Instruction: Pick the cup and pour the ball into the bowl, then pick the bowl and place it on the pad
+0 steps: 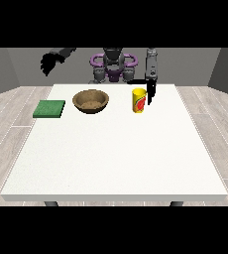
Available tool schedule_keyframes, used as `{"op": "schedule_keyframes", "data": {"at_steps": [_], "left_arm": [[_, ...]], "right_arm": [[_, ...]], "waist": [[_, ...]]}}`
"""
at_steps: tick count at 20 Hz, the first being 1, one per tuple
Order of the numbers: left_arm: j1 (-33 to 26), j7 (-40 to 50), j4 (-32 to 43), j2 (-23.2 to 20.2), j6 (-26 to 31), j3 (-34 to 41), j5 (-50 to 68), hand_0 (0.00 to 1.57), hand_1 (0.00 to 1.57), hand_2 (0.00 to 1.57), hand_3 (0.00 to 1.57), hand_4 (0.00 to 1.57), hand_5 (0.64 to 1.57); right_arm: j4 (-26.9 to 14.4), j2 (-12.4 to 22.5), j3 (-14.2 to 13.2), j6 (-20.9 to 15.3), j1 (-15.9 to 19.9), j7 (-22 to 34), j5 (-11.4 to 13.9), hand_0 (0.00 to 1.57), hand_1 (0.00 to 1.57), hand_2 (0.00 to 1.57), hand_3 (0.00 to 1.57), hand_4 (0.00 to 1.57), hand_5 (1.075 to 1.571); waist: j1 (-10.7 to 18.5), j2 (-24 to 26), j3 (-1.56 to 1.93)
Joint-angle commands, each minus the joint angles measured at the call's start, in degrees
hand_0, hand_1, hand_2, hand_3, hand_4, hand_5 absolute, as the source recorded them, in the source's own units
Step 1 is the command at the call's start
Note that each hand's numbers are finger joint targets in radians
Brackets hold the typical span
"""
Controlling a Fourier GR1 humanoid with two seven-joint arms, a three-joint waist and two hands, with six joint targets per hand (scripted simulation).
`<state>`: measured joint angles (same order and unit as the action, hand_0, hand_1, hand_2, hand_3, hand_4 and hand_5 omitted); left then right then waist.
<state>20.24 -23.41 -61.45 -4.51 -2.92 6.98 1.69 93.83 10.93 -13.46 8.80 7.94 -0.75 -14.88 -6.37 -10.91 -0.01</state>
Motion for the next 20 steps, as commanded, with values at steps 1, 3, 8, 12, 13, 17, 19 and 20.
{"op": "schedule_keyframes", "data": {"at_steps": [1,3,8,12,13,17,19,20], "left_arm": [[2.1,-5.0,9.3,-1.5,2.3,2.2,1.0,0.00,0.00,0.00,0.00,0.20,1.420],[3.0,-10.2,13.0,-0.2,-1.5,3.4,-0.3,0.00,0.00,0.00,0.00,0.18,1.423],[6.8,-13.3,20.6,0.1,-2.5,5.4,1.0,0.00,0.00,0.00,0.00,0.89,1.555],[6.1,-17.8,21.3,-2.7,-9.7,3.7,-5.5,1.23,1.23,1.57,1.57,1.34,1.481],[6.4,-14.8,23.1,-0.6,-12.2,3.4,-5.8,1.25,1.25,1.57,1.57,1.33,1.491],[10.7,-19.4,26.6,-4.8,-11.1,7.2,-3.7,1.28,1.28,1.57,1.57,1.38,1.449],[9.2,-11.0,23.3,-0.2,-17.0,1.5,-8.5,1.28,1.28,1.57,1.57,1.41,1.418],[9.9,-11.7,25.3,-0.6,-19.0,1.7,-9.5,1.28,1.28,1.57,1.57,1.41,1.413]], "right_arm": [[-1.5,1.7,-1.8,1.2,0.6,0.5,-1.4,0.00,0.00,0.00,0.00,0.68,1.563],[1.2,1.8,-0.6,2.7,0.8,1.3,-2.5,0.00,0.00,0.00,0.00,0.68,1.564],[0.1,-0.2,0.9,2.8,-1.8,-3.7,0.5,0.00,0.00,0.00,0.00,0.67,1.566],[-0.4,6.1,-4.7,6.4,2.8,-0.3,-5.8,0.00,0.00,0.00,0.14,0.65,1.569],[0.3,6.9,-4.6,6.4,3.0,3.2,-6.9,0.00,0.00,0.00,0.16,0.65,1.569],[0.8,8.5,-7.3,8.6,3.9,1.5,-10.1,0.00,0.00,0.00,0.17,0.64,1.566],[-6.9,10.3,-8.8,8.7,3.8,4.9,-10.9,0.00,0.00,0.00,0.15,0.63,1.566],[-2.2,8.9,-7.1,7.2,2.9,6.4,-10.2,0.00,0.00,0.00,0.18,0.63,1.566]], "waist": [[-0.2,1.1,-0.01],[-2.7,-1.3,-0.03],[-3.3,-1.8,-0.02],[-6.2,-6.1,0.00],[-6.2,-3.4,-0.01],[-7.2,-7.5,-0.02],[-3.9,1.1,0.05],[-6.0,1.5,0.02]]}}
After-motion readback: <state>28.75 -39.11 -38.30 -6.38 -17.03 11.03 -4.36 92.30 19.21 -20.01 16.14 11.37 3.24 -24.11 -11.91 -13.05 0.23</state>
